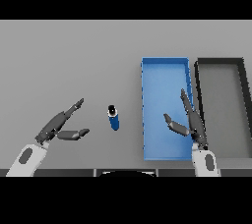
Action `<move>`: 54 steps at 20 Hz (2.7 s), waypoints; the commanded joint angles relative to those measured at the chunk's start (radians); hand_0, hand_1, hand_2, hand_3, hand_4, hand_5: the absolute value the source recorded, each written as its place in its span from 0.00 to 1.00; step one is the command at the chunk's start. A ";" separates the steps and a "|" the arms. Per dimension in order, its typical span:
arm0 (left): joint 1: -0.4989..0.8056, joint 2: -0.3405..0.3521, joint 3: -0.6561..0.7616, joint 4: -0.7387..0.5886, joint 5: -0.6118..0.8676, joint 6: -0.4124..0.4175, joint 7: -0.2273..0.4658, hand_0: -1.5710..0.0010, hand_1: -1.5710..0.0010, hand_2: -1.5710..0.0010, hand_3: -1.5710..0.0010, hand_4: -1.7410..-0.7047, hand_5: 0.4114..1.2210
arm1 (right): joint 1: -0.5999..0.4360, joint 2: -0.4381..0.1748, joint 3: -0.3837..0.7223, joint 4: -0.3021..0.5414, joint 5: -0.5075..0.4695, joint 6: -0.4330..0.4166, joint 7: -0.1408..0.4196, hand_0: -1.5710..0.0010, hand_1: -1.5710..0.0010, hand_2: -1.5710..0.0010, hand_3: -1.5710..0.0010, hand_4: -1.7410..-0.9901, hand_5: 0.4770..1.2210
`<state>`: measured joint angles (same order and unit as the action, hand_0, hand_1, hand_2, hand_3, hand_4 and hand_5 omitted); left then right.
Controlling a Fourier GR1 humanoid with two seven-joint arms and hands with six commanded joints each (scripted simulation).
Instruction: Pick up the blue pipe and place it into the blue bin.
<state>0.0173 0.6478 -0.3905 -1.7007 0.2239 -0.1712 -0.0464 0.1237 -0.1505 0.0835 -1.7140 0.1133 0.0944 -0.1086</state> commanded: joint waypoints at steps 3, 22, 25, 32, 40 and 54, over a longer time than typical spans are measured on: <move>-0.021 -0.034 -0.058 0.000 -0.035 -0.021 0.023 1.00 1.00 1.00 1.00 0.63 0.07 | 0.002 0.000 -0.002 -0.001 0.000 -0.001 -0.010 1.00 1.00 1.00 1.00 0.66 0.18; -0.224 -0.374 -0.189 0.303 -0.152 -0.022 -0.026 1.00 1.00 1.00 1.00 0.63 0.08 | 0.027 0.001 -0.016 -0.021 -0.023 0.005 0.000 1.00 1.00 1.00 1.00 0.64 0.16; -0.235 -0.441 -0.172 0.347 -0.117 -0.008 -0.037 0.99 0.90 0.81 0.84 0.51 0.24 | 0.041 0.001 -0.012 -0.028 -0.022 0.009 -0.007 1.00 1.00 1.00 1.00 0.64 0.17; -0.204 -0.493 -0.173 0.359 -0.120 0.029 -0.123 0.24 0.20 0.18 0.23 0.13 0.84 | 0.010 0.003 -0.015 -0.008 -0.017 0.002 0.012 1.00 1.00 1.00 1.00 0.64 0.18; -0.233 -0.503 -0.192 0.241 -0.115 0.061 -0.130 0.04 0.03 0.03 0.09 0.03 0.97 | 0.019 -0.003 -0.017 -0.015 -0.015 0.003 0.002 1.00 1.00 1.00 1.00 0.66 0.20; -0.290 -0.484 -0.225 0.090 -0.082 0.023 0.005 0.00 0.00 0.00 0.08 0.01 1.00 | 0.044 -0.005 -0.021 -0.019 -0.007 -0.003 -0.010 1.00 1.00 1.00 1.00 0.75 0.20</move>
<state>-0.2726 0.1645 -0.6150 -1.6110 0.1442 -0.1498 -0.0446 0.1678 -0.1559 0.0624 -1.7327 0.1064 0.0910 -0.1199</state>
